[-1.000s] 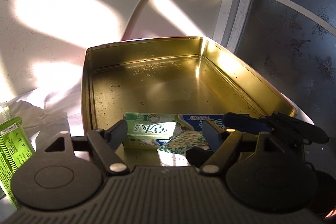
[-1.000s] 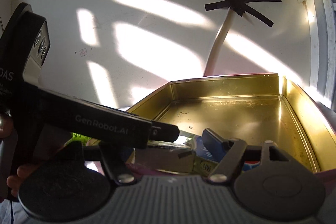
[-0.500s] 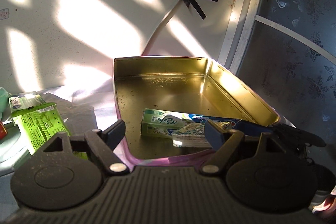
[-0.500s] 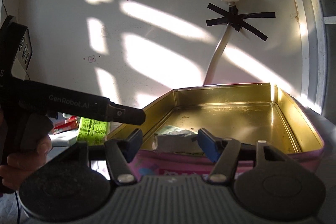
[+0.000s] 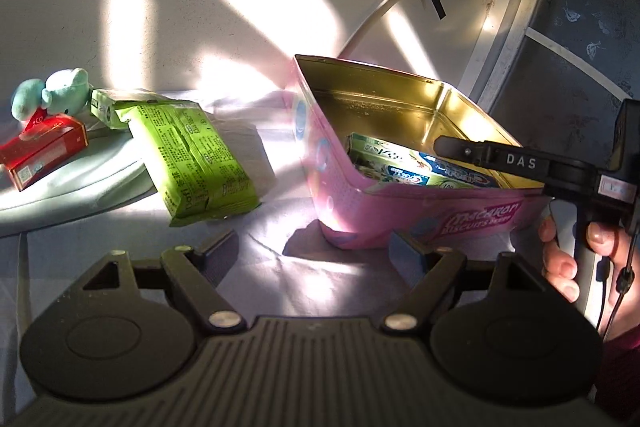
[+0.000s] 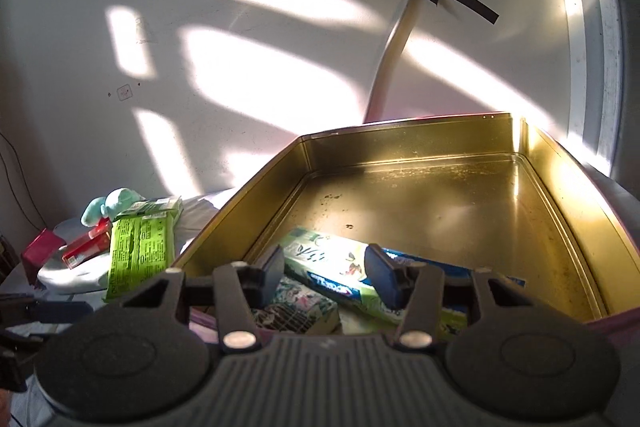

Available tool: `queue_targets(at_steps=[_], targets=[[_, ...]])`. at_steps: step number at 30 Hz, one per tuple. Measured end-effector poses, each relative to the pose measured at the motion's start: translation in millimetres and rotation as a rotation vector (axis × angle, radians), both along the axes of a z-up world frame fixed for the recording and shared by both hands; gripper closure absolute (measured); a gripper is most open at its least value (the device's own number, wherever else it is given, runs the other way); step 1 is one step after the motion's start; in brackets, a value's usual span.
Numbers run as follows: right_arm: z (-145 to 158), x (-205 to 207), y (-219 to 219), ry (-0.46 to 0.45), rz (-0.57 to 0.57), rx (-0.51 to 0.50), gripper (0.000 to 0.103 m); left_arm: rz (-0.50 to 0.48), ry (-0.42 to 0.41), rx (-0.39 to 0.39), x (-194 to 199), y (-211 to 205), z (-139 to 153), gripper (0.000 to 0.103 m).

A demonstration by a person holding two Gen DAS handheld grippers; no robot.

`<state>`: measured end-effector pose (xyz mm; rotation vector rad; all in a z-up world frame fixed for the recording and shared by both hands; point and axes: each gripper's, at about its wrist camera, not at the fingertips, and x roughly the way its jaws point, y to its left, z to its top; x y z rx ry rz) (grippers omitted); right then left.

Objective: Organize objects
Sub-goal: 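Grasp the green snack bag with the right gripper and lift it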

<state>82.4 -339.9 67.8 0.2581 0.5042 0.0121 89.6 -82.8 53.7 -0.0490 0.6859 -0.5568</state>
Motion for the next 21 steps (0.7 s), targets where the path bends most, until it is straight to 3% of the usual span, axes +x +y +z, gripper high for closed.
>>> queue_targets(at_steps=[10,18,21], targets=[[19.0,-44.5,67.9,-0.116,0.150,-0.062,0.054,0.117,0.010,0.063,-1.1,47.1,-24.4,0.019],[2.8,-26.9,142.2,-0.030,0.314,-0.127,0.049,0.319,-0.046,0.193,8.6,96.4,-37.3,0.019],[-8.9,-13.1,168.4,-0.001,0.343,-0.178,0.046,0.383,-0.049,0.197,13.7,115.3,-41.2,0.019]])
